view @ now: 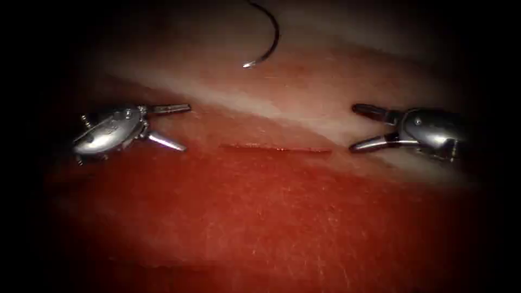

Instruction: Wound Closure

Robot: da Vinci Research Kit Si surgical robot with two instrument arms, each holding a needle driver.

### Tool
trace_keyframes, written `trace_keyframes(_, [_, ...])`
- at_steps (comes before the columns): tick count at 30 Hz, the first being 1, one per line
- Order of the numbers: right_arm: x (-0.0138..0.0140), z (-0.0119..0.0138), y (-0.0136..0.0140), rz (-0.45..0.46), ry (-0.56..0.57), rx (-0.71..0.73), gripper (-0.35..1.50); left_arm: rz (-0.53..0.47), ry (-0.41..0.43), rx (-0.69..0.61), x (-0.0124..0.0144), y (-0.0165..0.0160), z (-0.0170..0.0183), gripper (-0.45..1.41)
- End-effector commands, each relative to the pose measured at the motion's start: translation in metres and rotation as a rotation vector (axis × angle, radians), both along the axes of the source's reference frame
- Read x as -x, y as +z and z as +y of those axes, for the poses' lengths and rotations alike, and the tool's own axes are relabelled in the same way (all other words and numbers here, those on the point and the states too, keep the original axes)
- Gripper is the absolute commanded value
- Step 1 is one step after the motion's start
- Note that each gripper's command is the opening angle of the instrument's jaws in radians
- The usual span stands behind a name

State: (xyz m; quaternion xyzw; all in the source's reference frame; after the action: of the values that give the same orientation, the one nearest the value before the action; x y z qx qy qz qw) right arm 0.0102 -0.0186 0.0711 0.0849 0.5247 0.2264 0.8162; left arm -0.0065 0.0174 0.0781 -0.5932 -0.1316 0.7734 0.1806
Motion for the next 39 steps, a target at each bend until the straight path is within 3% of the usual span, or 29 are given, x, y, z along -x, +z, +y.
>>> trace_keyframes(1, [-0.0008, -0.0001, 0.0004, 0.003, -0.001, 0.0, 1.2, -0.002, 0.001, 0.001, 0.0004, 0.0006, 0.0003, 0.34])
trace_keyframes(11, [-0.0004, 0.0, 0.0006, 0.004, -0.003, 0.001, 1.18, 0.006, -0.022, -0.003, 0.003, 0.0013, 0.0017, 0.34])
trace_keyframes(16, [-0.0004, 0.0, 0.0006, 0.003, -0.003, 0.001, 1.18, 0.16, -0.083, 0.011, 0.0049, 0.0033, 0.0048, 0.4])
trace_keyframes(25, [-0.0003, 0.0, 0.001, 0.003, -0.004, 0.003, 1.2, 0.222, -0.149, -0.03, 0.0073, 0.0041, 0.0091, 0.47])
trace_keyframes(30, [-0.0009, -0.0001, 0.001, 0.0, -0.002, 0.002, 1.2, 0.364, -0.168, -0.068, 0.0079, 0.0041, 0.0114, 0.47])
trace_keyframes(39, [-0.0013, -0.0002, 0.001, -0.004, -0.004, 0.0, 1.2, 0.462, -0.176, -0.108, 0.0092, 0.0069, 0.0132, 0.49])
